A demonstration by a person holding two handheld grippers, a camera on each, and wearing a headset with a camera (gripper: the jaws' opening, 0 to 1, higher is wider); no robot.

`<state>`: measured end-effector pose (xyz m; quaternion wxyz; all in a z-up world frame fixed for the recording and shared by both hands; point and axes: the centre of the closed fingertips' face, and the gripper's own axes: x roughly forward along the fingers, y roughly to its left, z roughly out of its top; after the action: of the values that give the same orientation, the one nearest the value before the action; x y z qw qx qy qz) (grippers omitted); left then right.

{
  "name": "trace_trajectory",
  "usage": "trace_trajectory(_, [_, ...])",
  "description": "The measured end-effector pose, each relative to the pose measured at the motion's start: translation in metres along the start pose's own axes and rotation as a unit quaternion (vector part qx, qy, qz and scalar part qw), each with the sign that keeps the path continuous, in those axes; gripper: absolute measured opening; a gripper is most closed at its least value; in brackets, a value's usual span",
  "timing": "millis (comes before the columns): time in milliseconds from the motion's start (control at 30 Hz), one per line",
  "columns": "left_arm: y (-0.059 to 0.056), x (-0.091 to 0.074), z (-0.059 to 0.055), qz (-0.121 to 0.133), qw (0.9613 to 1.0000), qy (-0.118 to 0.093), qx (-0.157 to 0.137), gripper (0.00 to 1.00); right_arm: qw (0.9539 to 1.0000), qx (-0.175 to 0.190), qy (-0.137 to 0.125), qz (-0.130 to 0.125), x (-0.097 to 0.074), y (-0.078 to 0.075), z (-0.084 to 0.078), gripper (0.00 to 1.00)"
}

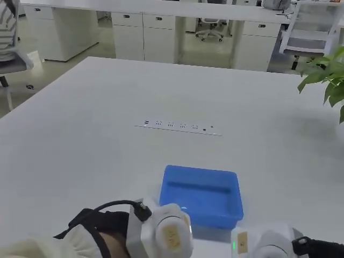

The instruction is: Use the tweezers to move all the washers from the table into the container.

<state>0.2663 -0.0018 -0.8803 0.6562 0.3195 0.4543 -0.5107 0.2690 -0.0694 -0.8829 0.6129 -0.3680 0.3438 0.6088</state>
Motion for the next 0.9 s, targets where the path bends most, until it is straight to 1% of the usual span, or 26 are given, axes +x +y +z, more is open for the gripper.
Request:
trace_trajectory(67, [-0.001, 0.0, 0.001, -0.002, 1.0, -0.003, 0.0, 0.02, 1.0, 0.002, 0.001, 0.0, 0.0, 0.0, 0.0, 0.1])
trace_trajectory(167, [-0.001, 0.0, 0.0, 0.004, 1.0, -0.005, -0.004, 0.03, 1.0, 0.004, 0.0, -0.003, 0.0, -0.001, 0.0, 0.11])
trace_trajectory(233, [-0.002, -0.001, 0.0, 0.006, 0.9999, -0.007, -0.013, 0.07, 0.9997, 0.019, 0.0, -0.017, -0.001, -0.005, -0.001, 0.15])
trace_trajectory(267, [-0.002, -0.002, -0.001, 0.01, 0.9998, -0.008, -0.017, 0.09, 0.9994, 0.028, 0.004, -0.021, -0.003, -0.006, -0.003, 0.15])
trace_trajectory(300, [-0.002, -0.002, -0.002, 0.013, 0.9997, -0.009, -0.02, 0.13, 0.999, 0.036, 0.002, -0.027, -0.004, -0.007, -0.003, 0.13])
trace_trajectory(333, [-0.001, -0.003, -0.003, 0.02, 0.9994, -0.011, -0.028, 0.15, 0.9978, 0.053, -0.004, -0.039, -0.007, -0.01, -0.004, 0.12])
trace_trajectory(367, [0.0, -0.003, -0.003, 0.03, 0.9983, -0.016, -0.047, 0.17, 0.9966, 0.068, -0.013, -0.044, -0.009, -0.011, -0.002, 0.11])
trace_trajectory(400, [0.0, -0.003, -0.003, 0.033, 0.9977, -0.021, -0.056, 0.21, 0.9948, 0.086, -0.026, -0.048, -0.012, -0.012, -0.001, 0.12])
trace_trajectory(433, [-0.002, -0.004, -0.003, 0.032, 0.9967, -0.031, -0.068, 0.24, 0.991, 0.118, -0.04, -0.048, -0.016, -0.01, 0.002, 0.14])
trace_trajectory(467, [-0.003, -0.006, -0.003, 0.037, 0.9948, -0.038, -0.087, 0.28, 0.9884, 0.136, -0.046, -0.049, -0.018, -0.009, 0.002, 0.15])
trace_trajectory(500, [-0.005, -0.008, -0.002, 0.04, 0.9919, -0.05, -0.11, 0.32, 0.9852, 0.151, -0.055, -0.059, -0.023, -0.008, 0.002, 0.16])
trace_trajectory(533, [-0.005, -0.011, -0.002, 0.044, 0.9895, -0.059, -0.125, 0.34, 0.9829, 0.16, -0.061, -0.066, -0.027, -0.008, 0.002, 0.17])
trace_trajectory(567, [-0.006, -0.016, -0.001, 0.052, 0.9855, -0.071, -0.145, 0.37, 0.9784, 0.179, -0.072, -0.075, -0.033, -0.006, 0.004, 0.18])
trace_trajectory(600, [-0.006, -0.019, -0.001, 0.058, 0.983, -0.082, -0.154, 0.4, 0.9745, 0.193, -0.082, -0.08, -0.038, -0.004, 0.006, 0.2])
trace_trajectory(633, [-0.007, -0.025, -0.002, 0.066, 0.9787, -0.092, -0.172, 0.43, 0.9683, 0.21, -0.1, -0.091, -0.045, -0.002, 0.01, 0.22])
trace_trajectory(667, [-0.006, -0.029, -0.002, 0.073, 0.9754, -0.101, -0.182, 0.45, 0.9645, 0.22, -0.108, -0.098, -0.05, -0.002, 0.011, 0.24])
trace_trajectory(700, [-0.006, -0.034, -0.002, 0.079, 0.9722, -0.112, -0.19, 0.49, 0.9592, 0.233, -0.116, -0.11, -0.058, 0.0, 0.011, 0.26])
trace_trajectory(733, [-0.006, -0.042, -0.003, 0.092, 0.9659, -0.125, -0.207, 0.52, 0.9556, 0.24, -0.122, -0.119, -0.063, 0.001, 0.012, 0.28])
trace_trajectory(767, [-0.006, -0.047, -0.003, 0.099, 0.9621, -0.133, -0.216, 0.56, 0.9527, 0.245, -0.127, -0.127, -0.068, 0.002, 0.012, 0.32])
trace_trajectory(800, [-0.006, -0.055, -0.004, 0.111, 0.9554, -0.147, -0.231, 0.59, 0.9479, 0.252, -0.135, -0.14, -0.075, 0.003, 0.012, 0.34])
trace_trajectory(833, [-0.005, -0.06, -0.005, 0.12, 0.9497, -0.156, -0.243, 0.61, 0.9449, 0.257, -0.143, -0.145, -0.08, 0.004, 0.013, 0.36])
trace_trajectory(867, [-0.006, -0.065, -0.005, 0.124, 0.9461, -0.164, -0.25, 0.61, 0.9418, 0.264, -0.147, -0.147, -0.084, 0.007, 0.014, 0.4])
trace_trajectory(900, [-0.009, -0.073, -0.007, 0.128, 0.9415, -0.173, -0.259, 0.61, 0.9362, 0.274, -0.154, -0.156, -0.09, 0.009, 0.014, 0.43])
